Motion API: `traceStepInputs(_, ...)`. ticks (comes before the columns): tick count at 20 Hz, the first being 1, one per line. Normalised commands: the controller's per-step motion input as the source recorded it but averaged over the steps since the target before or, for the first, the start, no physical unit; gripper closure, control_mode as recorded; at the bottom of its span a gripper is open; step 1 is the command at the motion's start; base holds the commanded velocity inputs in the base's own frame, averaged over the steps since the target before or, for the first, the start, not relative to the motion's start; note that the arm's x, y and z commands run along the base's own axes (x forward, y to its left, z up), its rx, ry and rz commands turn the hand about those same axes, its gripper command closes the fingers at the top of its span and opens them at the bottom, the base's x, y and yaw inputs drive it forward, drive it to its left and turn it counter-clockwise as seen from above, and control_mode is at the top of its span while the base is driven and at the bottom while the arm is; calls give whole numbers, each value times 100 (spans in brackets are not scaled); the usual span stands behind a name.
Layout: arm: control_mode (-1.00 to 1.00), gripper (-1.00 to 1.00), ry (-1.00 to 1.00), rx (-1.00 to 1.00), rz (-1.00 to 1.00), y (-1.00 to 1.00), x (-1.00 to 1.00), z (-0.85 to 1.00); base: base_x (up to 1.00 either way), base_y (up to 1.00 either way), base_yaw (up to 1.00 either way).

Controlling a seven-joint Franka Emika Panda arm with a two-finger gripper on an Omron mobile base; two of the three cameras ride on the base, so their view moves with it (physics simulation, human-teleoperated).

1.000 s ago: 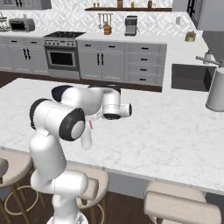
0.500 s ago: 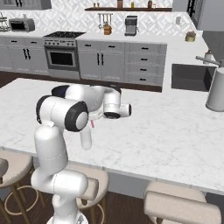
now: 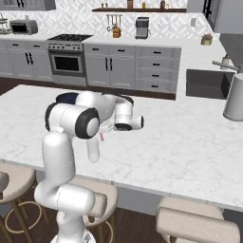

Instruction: Take a straw from the drawer in front and place it inside the glass cup on the dining counter.

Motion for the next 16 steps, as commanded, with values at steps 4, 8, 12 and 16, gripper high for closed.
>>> traceStepInputs(4, -100, 100, 0, 0, 1, 0, 3, -28, 0, 0, 0)
traceStepInputs(8, -100, 100, 0, 0, 1, 0, 9, -32, 0, 0, 0)
traceStepInputs(12, -100, 100, 0, 0, 2, 0, 7, -33, 0, 0, 0)
traceStepInputs(16, -100, 100, 0, 0, 3, -1, 1, -32, 0, 0, 0)
